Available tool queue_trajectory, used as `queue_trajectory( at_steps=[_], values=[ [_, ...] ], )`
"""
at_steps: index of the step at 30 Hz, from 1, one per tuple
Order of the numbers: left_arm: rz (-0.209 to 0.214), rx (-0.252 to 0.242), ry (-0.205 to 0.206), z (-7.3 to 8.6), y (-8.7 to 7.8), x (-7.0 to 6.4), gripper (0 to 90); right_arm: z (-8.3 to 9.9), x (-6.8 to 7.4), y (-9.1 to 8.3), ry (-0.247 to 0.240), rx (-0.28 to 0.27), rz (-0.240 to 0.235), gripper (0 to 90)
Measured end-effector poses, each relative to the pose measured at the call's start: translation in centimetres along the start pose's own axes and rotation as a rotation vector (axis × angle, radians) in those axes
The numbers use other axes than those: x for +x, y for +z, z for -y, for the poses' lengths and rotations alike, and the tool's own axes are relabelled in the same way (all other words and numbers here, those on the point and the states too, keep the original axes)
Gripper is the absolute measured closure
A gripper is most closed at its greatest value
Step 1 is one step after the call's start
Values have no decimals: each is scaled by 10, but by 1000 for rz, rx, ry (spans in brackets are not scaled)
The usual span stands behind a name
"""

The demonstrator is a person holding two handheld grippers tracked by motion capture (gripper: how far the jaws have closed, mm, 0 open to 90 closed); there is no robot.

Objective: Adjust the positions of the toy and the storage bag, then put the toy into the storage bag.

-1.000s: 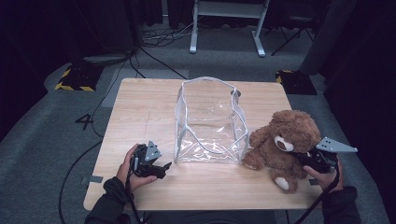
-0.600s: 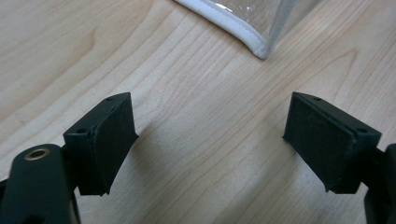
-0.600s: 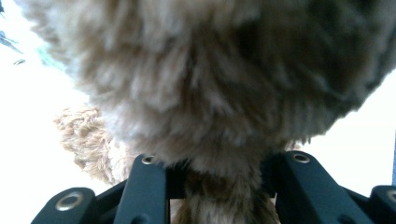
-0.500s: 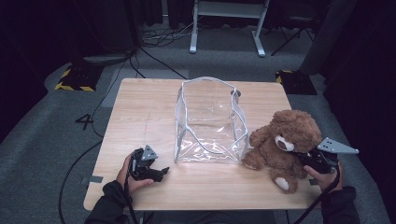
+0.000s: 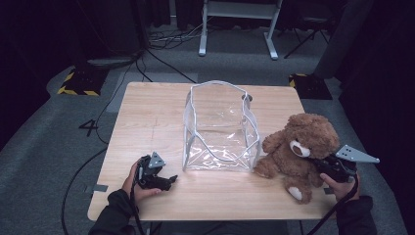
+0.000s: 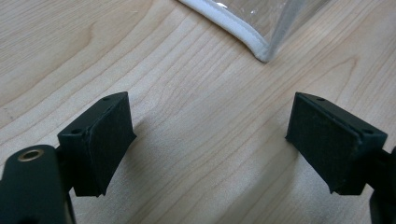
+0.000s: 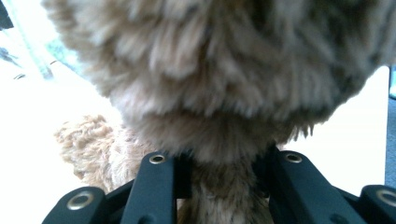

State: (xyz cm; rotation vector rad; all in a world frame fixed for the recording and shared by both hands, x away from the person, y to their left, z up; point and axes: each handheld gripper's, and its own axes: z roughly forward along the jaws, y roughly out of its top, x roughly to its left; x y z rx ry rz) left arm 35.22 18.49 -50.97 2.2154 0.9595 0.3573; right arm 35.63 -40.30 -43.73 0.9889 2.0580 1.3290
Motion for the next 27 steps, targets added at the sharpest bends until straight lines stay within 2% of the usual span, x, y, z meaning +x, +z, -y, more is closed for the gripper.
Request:
queue_trajectory(
  at_steps=[10,27],
  values=[
    [-4,-1,-3,0,1,0,146,-2,-2,-9,6,-45,39,713],
    [-5,-1,-5,-1,1,0,147,-16,1,-18,-6,-97,60,715]
  ],
)
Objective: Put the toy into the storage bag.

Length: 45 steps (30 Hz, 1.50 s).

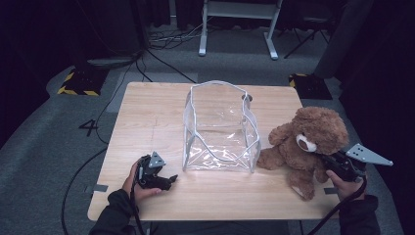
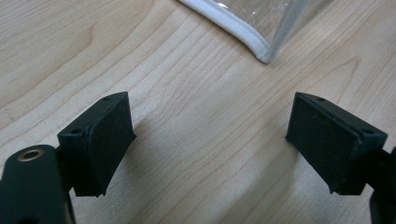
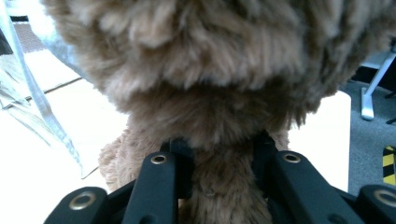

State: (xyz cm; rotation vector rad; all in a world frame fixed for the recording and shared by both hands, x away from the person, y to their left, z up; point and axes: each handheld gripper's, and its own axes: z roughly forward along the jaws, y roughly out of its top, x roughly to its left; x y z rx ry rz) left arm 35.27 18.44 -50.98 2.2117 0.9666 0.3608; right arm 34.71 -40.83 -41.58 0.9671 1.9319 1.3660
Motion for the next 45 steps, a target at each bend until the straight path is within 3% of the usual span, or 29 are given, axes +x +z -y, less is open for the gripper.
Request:
queue_trajectory(
  at_steps=[20,45],
  values=[
    [0,0,0,0,0,0,146,-17,0,-6,-22,-32,18,726],
    [0,0,0,0,0,0,146,-62,1,-11,-54,-100,59,727]
  ],
)
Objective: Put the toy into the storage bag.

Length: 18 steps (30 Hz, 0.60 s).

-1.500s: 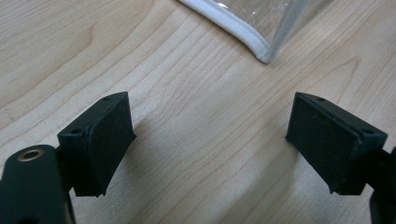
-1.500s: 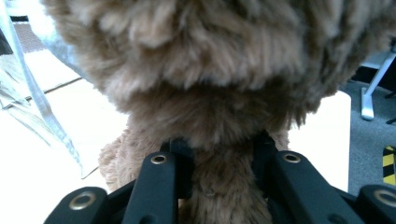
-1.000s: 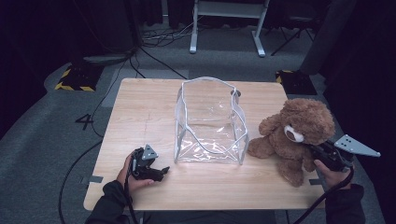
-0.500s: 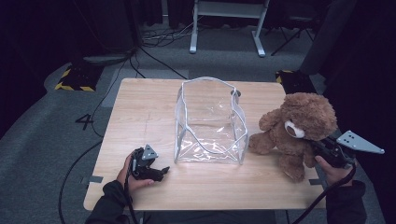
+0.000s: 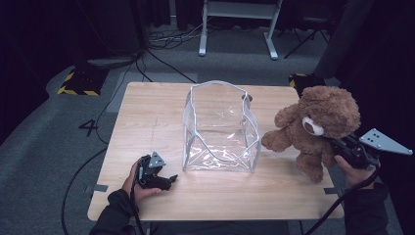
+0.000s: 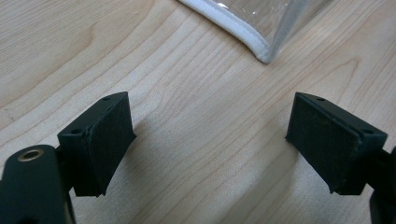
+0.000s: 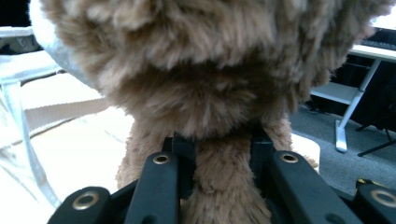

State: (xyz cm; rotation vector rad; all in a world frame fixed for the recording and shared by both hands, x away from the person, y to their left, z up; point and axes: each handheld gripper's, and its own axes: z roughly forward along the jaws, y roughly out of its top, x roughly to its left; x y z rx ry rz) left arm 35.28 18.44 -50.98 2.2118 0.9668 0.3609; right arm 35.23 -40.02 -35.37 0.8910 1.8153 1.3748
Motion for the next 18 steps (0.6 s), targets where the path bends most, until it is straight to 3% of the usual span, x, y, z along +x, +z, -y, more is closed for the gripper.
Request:
queue_trajectory(
  at_steps=[18],
  values=[
    [0,0,0,0,0,0,147,-41,-1,-1,-35,-59,10,727]
  ],
)
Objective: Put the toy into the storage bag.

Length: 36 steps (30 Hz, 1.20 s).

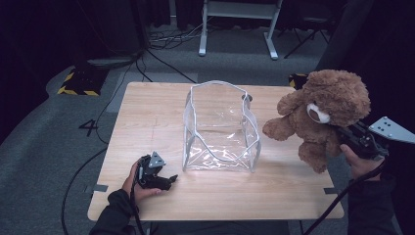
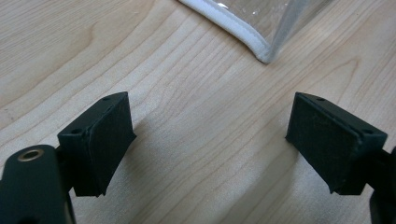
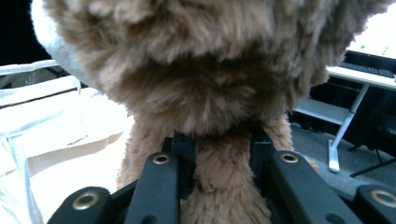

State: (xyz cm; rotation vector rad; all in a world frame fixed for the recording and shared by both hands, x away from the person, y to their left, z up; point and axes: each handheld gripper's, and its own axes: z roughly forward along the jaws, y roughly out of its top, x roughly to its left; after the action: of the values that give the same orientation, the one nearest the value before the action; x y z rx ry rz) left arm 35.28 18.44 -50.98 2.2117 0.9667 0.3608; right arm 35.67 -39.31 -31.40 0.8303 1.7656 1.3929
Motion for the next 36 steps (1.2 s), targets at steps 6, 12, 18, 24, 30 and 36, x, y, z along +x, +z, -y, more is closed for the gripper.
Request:
queue_trajectory(
  at_steps=[6,12,18,24,30,36],
  values=[
    [-3,0,-4,0,0,0,146,-16,3,1,-13,-24,-6,727],
    [-4,-1,-5,0,0,0,146,-32,8,-1,-33,-44,-2,727],
    [-4,0,-5,0,0,0,146,-43,10,-1,-45,-53,-4,728],
    [-4,-1,-5,0,0,0,147,-54,10,0,-52,-73,-9,728],
    [-4,-1,-5,0,0,0,147,-65,14,4,-54,-94,-16,727],
    [-4,-1,-5,0,0,0,147,-76,21,10,-62,-105,-34,727]
  ],
)
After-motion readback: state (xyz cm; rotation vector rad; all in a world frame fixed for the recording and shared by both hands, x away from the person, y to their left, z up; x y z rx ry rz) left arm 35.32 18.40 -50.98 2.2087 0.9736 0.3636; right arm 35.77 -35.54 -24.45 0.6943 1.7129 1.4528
